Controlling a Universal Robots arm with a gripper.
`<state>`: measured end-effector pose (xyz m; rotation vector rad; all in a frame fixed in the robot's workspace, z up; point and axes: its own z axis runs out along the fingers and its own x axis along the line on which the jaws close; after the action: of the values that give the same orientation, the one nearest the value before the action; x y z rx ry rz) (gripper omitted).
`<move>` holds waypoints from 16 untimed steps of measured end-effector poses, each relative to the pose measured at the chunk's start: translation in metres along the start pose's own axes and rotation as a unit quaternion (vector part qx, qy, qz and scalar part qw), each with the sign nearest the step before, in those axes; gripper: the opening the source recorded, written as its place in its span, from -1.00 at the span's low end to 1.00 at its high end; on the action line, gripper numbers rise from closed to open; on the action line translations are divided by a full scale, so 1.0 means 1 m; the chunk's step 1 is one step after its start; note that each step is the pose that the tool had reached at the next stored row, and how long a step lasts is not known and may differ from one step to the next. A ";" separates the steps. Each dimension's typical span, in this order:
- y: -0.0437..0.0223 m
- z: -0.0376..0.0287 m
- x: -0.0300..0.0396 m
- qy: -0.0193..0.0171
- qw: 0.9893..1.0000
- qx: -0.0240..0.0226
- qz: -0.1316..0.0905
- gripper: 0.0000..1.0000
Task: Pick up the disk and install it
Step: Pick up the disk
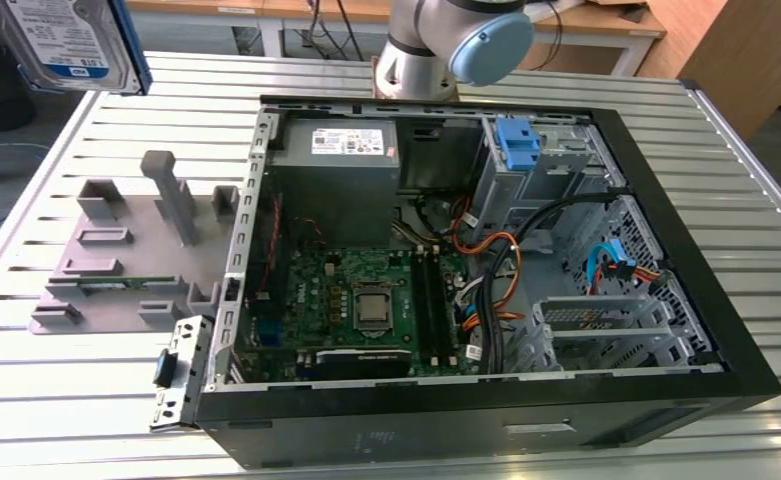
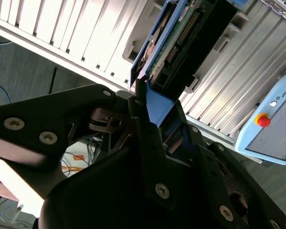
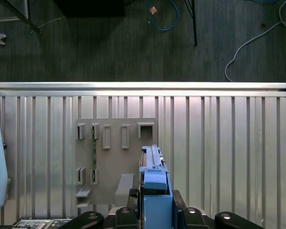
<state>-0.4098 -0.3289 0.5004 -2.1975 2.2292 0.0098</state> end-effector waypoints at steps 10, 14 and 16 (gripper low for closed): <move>-0.0275 0.0001 -0.0004 0.000 1.000 0.000 0.000 -0.27; -0.0383 0.0002 -0.0005 0.000 1.000 0.000 0.000 -0.27; -0.0434 0.0002 -0.0005 0.000 1.000 0.000 0.000 -0.27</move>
<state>-0.3664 -0.3290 0.5004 -2.1975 2.2292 0.0098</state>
